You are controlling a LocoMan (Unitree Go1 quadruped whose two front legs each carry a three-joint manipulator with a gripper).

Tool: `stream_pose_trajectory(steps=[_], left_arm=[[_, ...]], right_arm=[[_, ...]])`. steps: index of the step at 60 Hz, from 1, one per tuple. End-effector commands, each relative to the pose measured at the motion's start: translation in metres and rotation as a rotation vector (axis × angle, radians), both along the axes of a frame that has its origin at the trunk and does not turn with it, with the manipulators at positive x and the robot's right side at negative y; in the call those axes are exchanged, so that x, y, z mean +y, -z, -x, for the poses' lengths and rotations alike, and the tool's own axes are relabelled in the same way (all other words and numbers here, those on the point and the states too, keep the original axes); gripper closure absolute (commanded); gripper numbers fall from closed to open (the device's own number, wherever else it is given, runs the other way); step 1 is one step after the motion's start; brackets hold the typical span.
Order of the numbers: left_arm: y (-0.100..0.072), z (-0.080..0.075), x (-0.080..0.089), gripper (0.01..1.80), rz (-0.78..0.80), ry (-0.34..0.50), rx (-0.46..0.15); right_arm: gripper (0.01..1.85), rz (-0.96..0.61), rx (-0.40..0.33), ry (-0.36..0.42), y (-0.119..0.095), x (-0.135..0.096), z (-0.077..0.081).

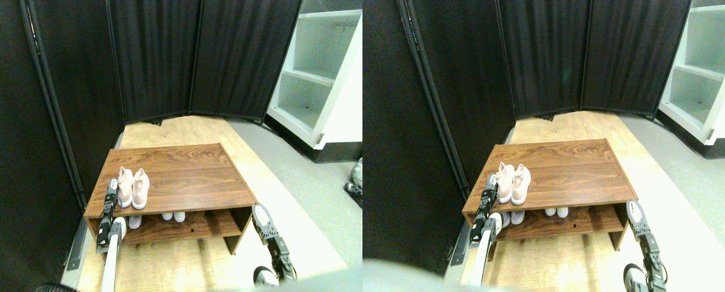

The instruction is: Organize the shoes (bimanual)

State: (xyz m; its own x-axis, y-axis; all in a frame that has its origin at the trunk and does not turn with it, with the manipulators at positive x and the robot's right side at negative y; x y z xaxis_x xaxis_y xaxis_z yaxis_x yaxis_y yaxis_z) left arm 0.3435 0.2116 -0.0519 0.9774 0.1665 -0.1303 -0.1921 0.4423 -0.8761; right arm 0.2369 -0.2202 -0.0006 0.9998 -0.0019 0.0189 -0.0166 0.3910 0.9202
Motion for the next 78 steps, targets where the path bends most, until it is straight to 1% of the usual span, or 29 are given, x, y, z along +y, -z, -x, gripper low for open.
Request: stream_pose_trajectory(steps=[1,6,11,14,15,17,19,21,26,28,29,31,32,33,35,37,39,42,44,46,49,51,53,55,57,64,65,71,78], left_arm=[[-0.004,0.003,-0.001,1.8,0.009,-0.002,-0.028],[-0.005,0.009,0.004,1.8,-0.043,0.034,-0.051],[-0.009,0.017,0.012,1.8,-0.047,0.014,-0.07],[-0.01,0.019,0.014,1.8,-0.052,0.019,-0.081],[-0.012,0.021,0.017,1.8,-0.066,0.031,-0.094],[-0.018,0.028,0.022,1.8,-0.082,0.022,-0.118],[-0.024,0.035,0.028,1.8,-0.097,0.045,-0.148],[-0.026,0.037,0.029,1.8,-0.099,0.057,-0.158],[-0.043,0.055,0.041,1.8,-0.148,0.058,-0.202],[-0.045,0.057,0.042,1.8,-0.144,0.063,-0.212],[-0.049,0.061,0.043,1.8,-0.135,0.066,-0.24],[-0.06,0.072,0.047,1.8,-0.144,0.115,-0.28],[-0.06,0.072,0.047,1.8,-0.144,0.115,-0.28],[-0.065,0.077,0.048,1.8,-0.161,0.119,-0.3],[-0.07,0.084,0.049,1.8,-0.172,0.142,-0.312],[-0.076,0.092,0.051,1.8,-0.142,0.166,-0.341],[-0.077,0.094,0.051,1.8,-0.138,0.169,-0.347],[-0.077,0.109,0.049,1.8,-0.078,0.194,-0.354],[-0.075,0.116,0.046,1.8,-0.077,0.2,-0.362],[-0.074,0.119,0.045,1.8,-0.077,0.201,-0.364],[-0.069,0.134,0.036,1.8,-0.072,0.188,-0.361],[-0.064,0.139,0.033,1.8,-0.034,0.193,-0.351],[-0.057,0.145,0.03,1.8,0.022,0.215,-0.314],[-0.053,0.147,0.029,1.8,0.044,0.227,-0.289],[-0.046,0.15,0.025,1.8,0.08,0.212,-0.264],[-0.038,0.155,0.014,1.8,0.129,0.176,-0.224],[-0.038,0.157,0.01,1.8,0.137,0.155,-0.208],[-0.04,0.157,0.005,1.8,0.133,0.156,-0.201],[-0.042,0.158,0.006,1.8,0.094,0.154,-0.197]], right_arm=[[1.85,-0.002,-0.034,0.014,-0.003,-0.001,0.0],[1.85,0.004,-0.033,0.007,-0.003,-0.001,0.0],[1.85,0.004,-0.036,0.0,-0.002,0.001,0.0],[1.85,0.001,-0.033,0.001,-0.002,0.001,0.0],[1.85,0.006,-0.031,0.001,-0.003,0.001,0.0],[1.85,0.004,-0.024,0.0,-0.003,0.002,0.0],[1.85,0.001,-0.014,0.001,-0.003,0.003,0.0],[1.85,-0.001,-0.01,0.0,-0.003,0.003,0.0],[1.85,-0.016,-0.005,-0.011,-0.003,0.005,0.0],[1.85,-0.02,-0.001,-0.009,-0.003,0.006,0.0],[1.85,-0.029,0.008,0.0,-0.003,0.006,0.0],[1.85,-0.032,0.009,-0.009,-0.003,0.007,0.0],[1.85,-0.032,0.009,-0.009,-0.003,0.007,0.0],[1.85,-0.033,0.011,-0.008,-0.003,0.008,0.0],[1.85,-0.031,0.016,-0.004,-0.004,0.009,0.0],[1.85,-0.022,0.017,-0.008,-0.004,0.01,0.0],[1.85,-0.019,0.016,-0.008,-0.004,0.01,0.0],[1.85,-0.029,0.017,-0.007,-0.004,0.011,0.0],[1.85,-0.031,0.017,-0.008,-0.004,0.012,0.0],[1.85,-0.031,0.016,-0.009,-0.004,0.012,0.0],[1.85,-0.042,0.015,-0.018,-0.003,0.012,-0.001],[1.85,-0.049,0.015,-0.021,-0.003,0.012,-0.001],[1.85,-0.055,0.02,-0.016,-0.002,0.012,-0.001],[1.85,-0.057,0.025,-0.008,-0.002,0.013,-0.001],[1.85,-0.05,0.019,-0.02,-0.002,0.012,-0.001],[1.85,-0.035,0.011,-0.019,-0.001,0.014,-0.001],[1.85,-0.022,0.008,-0.025,0.0,0.014,-0.001],[1.85,-0.009,0.02,-0.016,-0.001,0.016,-0.001],[1.85,-0.018,0.022,-0.023,-0.002,0.017,0.0]])
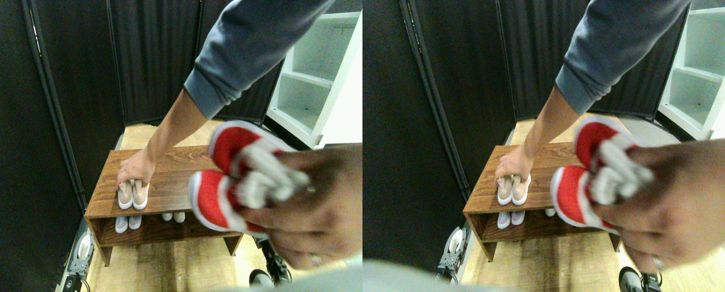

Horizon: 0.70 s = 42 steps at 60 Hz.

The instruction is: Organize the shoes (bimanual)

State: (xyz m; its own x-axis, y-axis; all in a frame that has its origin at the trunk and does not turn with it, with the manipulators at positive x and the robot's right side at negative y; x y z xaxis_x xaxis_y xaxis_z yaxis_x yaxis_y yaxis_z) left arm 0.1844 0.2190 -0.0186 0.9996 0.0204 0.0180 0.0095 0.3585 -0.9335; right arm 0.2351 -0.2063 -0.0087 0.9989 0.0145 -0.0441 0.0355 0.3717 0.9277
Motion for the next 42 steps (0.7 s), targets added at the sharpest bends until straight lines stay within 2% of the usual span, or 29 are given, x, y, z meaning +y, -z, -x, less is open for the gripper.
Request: stream_pose_trajectory(steps=[1,42], left_arm=[[-0.0086,-0.0018,-0.002,1.8,-0.014,0.011,-0.039],[-0.011,0.0025,-0.0011,1.8,-0.01,-0.002,-0.054]], right_arm=[[1.85,0.004,-0.042,-0.009,-0.0098,0.0029,-0.0011],[1.85,0.017,-0.041,-0.017,-0.0114,0.0036,0.004]])
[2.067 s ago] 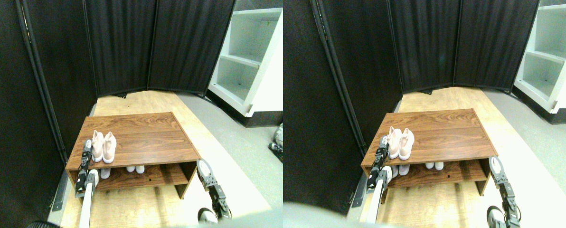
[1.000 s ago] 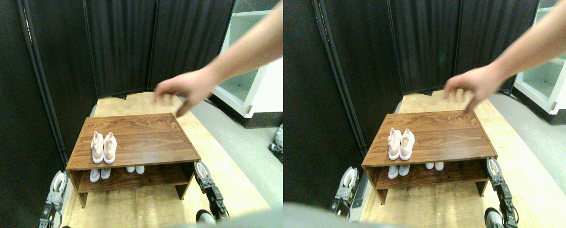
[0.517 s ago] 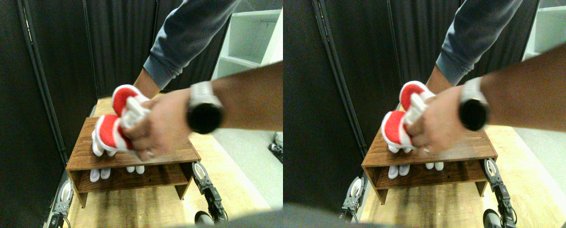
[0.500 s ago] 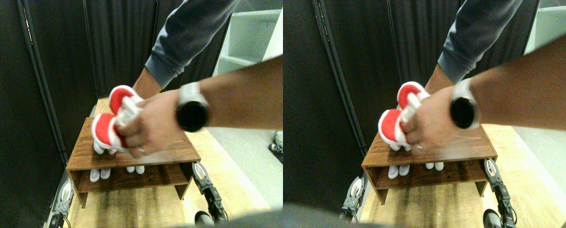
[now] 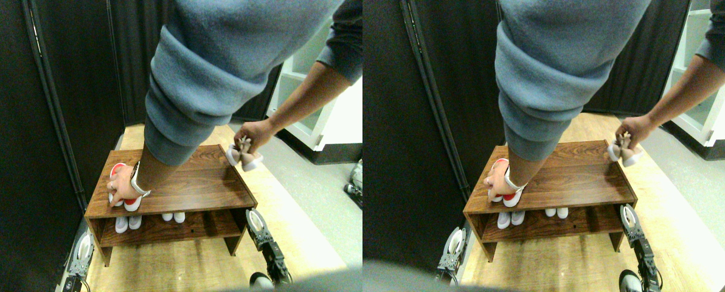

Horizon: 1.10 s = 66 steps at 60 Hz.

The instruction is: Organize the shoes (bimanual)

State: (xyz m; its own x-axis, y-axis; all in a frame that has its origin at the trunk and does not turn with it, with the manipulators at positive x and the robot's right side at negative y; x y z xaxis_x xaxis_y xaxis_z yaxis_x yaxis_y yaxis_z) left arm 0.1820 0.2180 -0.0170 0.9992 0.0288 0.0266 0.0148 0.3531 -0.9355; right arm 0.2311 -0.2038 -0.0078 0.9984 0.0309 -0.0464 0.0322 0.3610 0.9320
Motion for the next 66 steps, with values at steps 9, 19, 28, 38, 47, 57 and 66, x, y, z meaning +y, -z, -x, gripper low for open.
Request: stream_pose_trajectory(steps=[9,19,28,38,47,57,66], left_arm=[[-0.01,-0.0003,-0.0006,1.8,-0.009,0.01,-0.043],[-0.0114,-0.0004,-0.0029,1.8,-0.011,0.017,-0.042],[-0.0123,-0.0008,-0.0048,1.8,-0.004,0.026,-0.041],[-0.0131,-0.0023,-0.0065,1.8,-0.004,0.032,-0.047],[-0.0138,-0.0026,-0.0069,1.8,-0.002,0.035,-0.045],[-0.0155,0.0007,-0.0068,1.8,-0.005,0.021,-0.049],[-0.0094,0.0024,-0.0097,1.8,0.009,-0.02,-0.086]], right_arm=[[1.85,0.03,-0.046,0.006,-0.0113,0.0015,0.001],[1.85,0.029,-0.057,0.001,-0.0116,0.0012,0.002],[1.85,0.02,-0.06,0.014,-0.0117,0.0004,0.0035],[1.85,0.024,-0.062,0.022,-0.013,0.0,0.0049],[1.85,0.029,-0.08,0.005,-0.012,0.0,0.0037],[1.85,0.023,-0.058,0.009,-0.0119,0.0025,0.0048],[1.85,0.025,-0.05,0.007,-0.0116,0.0048,0.0046]])
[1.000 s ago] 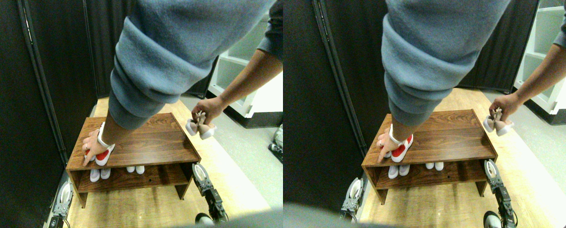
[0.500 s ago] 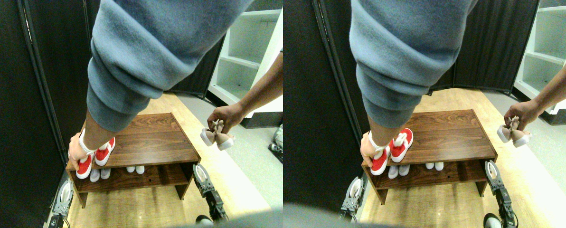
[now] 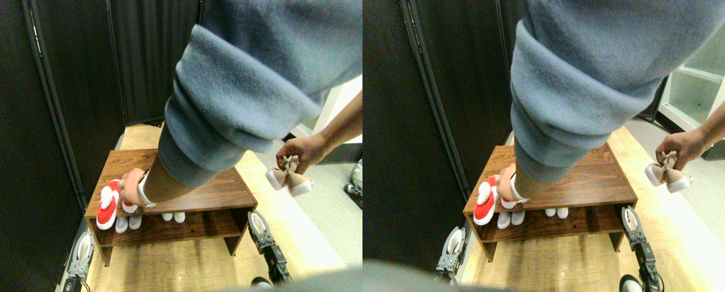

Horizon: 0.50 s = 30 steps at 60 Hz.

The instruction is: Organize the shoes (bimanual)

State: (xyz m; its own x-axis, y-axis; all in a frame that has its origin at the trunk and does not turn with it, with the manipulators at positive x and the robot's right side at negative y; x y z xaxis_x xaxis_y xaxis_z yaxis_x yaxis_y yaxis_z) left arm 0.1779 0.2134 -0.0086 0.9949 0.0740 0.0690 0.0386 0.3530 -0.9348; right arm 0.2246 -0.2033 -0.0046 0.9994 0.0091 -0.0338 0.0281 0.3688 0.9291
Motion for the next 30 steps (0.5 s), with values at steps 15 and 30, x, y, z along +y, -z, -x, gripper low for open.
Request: stream_pose_trajectory(steps=[15,30], left_arm=[[0.01,-0.011,-0.013,0.39,-0.056,-0.014,0.021],[0.022,-0.037,-0.013,0.29,-0.021,-0.008,0.065]], right_arm=[[1.85,0.007,-0.027,-0.019,-0.009,0.007,-0.002],[1.85,0.014,-0.037,-0.033,-0.007,0.006,-0.002]])
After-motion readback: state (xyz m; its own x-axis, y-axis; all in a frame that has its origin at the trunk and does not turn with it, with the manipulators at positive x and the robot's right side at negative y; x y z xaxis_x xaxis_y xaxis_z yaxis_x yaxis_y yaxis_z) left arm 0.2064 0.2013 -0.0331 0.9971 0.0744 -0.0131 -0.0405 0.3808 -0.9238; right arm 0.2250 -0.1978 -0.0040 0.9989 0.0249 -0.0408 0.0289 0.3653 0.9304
